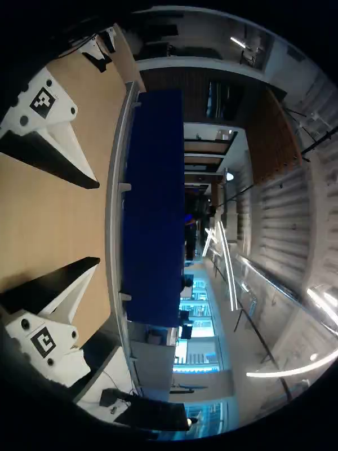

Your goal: Fold towel

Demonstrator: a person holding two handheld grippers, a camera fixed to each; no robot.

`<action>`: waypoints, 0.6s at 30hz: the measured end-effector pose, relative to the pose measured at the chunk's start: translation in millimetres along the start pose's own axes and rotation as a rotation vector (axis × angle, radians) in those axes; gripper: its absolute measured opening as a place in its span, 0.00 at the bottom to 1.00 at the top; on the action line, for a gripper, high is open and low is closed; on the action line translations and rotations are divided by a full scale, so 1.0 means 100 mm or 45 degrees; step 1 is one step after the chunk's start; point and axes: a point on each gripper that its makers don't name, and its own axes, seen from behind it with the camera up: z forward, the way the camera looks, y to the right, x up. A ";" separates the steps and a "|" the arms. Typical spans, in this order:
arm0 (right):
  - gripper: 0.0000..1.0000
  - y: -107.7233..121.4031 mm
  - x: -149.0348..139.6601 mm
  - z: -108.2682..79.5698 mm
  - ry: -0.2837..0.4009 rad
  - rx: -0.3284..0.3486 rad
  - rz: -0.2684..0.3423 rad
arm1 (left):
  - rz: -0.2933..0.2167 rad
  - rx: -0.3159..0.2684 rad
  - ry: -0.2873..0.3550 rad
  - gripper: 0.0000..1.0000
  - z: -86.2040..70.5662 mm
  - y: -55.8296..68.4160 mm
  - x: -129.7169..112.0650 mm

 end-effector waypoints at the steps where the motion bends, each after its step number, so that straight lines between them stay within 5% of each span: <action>1: 0.94 -0.01 -0.02 0.00 0.000 0.001 -0.003 | -0.003 0.002 0.003 0.85 -0.01 -0.01 -0.04; 11: 0.93 -0.21 -0.20 0.06 -0.015 0.018 -0.030 | -0.037 0.040 0.006 0.85 -0.05 -0.18 -0.46; 18: 0.93 -0.31 -0.17 0.08 0.009 0.033 -0.033 | -0.096 0.044 0.019 0.86 -0.06 -0.18 -0.61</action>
